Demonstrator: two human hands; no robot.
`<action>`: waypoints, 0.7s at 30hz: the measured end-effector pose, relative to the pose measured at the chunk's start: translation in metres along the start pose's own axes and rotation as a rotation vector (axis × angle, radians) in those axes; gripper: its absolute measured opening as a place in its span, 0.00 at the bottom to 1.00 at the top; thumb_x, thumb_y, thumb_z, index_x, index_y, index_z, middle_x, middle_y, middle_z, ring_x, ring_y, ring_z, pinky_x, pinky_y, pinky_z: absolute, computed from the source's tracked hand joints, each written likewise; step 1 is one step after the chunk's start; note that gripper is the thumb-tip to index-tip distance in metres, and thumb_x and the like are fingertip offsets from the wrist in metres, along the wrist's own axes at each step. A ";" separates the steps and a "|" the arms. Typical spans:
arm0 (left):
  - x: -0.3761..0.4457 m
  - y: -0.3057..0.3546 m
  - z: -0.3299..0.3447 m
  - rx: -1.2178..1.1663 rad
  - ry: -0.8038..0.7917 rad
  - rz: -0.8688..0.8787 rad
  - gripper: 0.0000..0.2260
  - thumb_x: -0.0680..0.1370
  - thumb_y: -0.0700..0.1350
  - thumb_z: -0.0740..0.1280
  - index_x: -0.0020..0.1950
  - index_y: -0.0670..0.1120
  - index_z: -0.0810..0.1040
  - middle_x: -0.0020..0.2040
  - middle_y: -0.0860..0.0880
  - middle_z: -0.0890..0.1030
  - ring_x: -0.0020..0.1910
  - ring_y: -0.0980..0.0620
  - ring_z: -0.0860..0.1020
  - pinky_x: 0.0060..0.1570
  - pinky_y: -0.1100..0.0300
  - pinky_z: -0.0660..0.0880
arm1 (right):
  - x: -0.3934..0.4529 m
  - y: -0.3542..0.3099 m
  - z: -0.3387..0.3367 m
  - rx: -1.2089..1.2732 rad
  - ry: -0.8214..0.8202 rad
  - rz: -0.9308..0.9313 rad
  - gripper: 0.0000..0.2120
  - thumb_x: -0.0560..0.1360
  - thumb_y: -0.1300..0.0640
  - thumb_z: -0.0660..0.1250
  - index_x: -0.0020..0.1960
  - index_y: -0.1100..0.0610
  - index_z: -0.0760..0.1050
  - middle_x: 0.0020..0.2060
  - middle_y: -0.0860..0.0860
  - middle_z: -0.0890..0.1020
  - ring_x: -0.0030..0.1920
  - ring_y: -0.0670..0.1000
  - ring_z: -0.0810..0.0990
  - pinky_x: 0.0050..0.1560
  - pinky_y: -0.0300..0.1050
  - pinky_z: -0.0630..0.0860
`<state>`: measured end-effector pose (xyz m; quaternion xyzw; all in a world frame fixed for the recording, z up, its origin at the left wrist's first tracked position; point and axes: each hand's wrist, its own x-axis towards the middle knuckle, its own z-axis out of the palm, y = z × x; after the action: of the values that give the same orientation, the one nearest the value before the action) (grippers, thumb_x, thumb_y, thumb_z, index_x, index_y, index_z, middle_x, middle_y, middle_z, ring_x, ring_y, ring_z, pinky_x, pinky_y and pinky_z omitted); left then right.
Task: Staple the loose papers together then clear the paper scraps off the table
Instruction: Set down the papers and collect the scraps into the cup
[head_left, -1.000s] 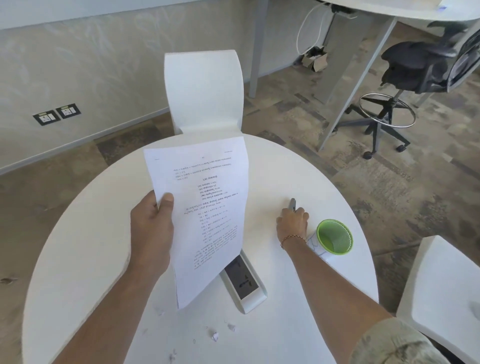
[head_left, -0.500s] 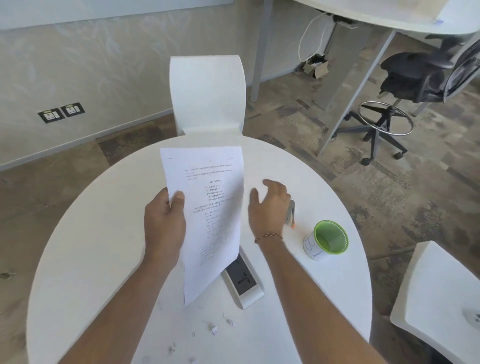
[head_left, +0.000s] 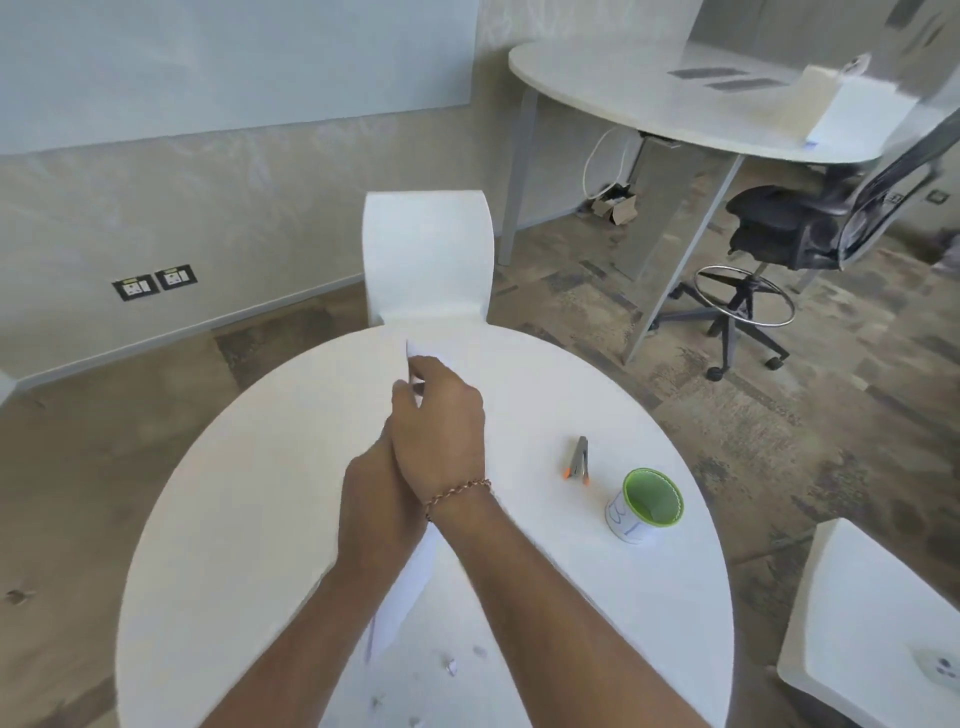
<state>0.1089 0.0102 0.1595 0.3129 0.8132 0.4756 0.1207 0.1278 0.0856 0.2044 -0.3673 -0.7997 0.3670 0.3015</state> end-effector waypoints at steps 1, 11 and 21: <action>-0.003 0.004 -0.002 0.014 0.004 0.029 0.18 0.74 0.26 0.66 0.62 0.38 0.78 0.45 0.47 0.81 0.42 0.46 0.79 0.38 0.71 0.69 | 0.000 -0.001 -0.002 0.008 0.016 0.024 0.07 0.79 0.59 0.61 0.47 0.59 0.77 0.40 0.53 0.82 0.42 0.54 0.78 0.43 0.48 0.75; -0.018 -0.008 -0.029 0.110 0.131 0.358 0.25 0.76 0.49 0.71 0.71 0.42 0.73 0.74 0.42 0.70 0.72 0.42 0.68 0.68 0.41 0.73 | -0.012 -0.010 -0.026 0.655 -0.077 0.346 0.06 0.74 0.66 0.66 0.45 0.61 0.83 0.41 0.62 0.84 0.39 0.57 0.80 0.44 0.54 0.78; -0.027 -0.008 -0.043 0.250 0.171 0.467 0.32 0.73 0.36 0.73 0.75 0.46 0.65 0.77 0.41 0.64 0.74 0.38 0.65 0.69 0.39 0.69 | -0.018 -0.023 -0.027 0.822 -0.095 0.261 0.19 0.75 0.58 0.72 0.44 0.74 0.70 0.37 0.60 0.75 0.40 0.56 0.75 0.45 0.55 0.76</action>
<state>0.1055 -0.0400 0.1722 0.4630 0.7788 0.4111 -0.1011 0.1498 0.0700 0.2343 -0.2975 -0.5467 0.7066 0.3366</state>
